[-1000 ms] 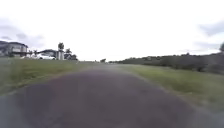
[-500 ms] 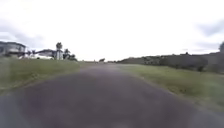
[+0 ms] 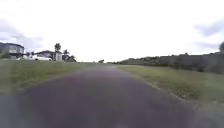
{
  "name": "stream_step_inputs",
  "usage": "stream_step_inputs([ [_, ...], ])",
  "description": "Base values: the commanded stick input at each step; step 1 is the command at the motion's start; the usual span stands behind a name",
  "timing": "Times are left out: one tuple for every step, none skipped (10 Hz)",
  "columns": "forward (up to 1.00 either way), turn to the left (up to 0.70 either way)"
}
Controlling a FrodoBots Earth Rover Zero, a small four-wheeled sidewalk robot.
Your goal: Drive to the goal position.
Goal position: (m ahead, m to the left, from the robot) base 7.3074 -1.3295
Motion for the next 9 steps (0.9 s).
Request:
stream_step_inputs([
  [0.70,0.00],
  [0.70,0.00],
  [0.70,0.00],
  [0.70,0.00],
  [0.70,0.00],
  [0.70,0.00],
  [0.70,0.00],
  [0.70,0.00],
  [0.70,0.00],
])
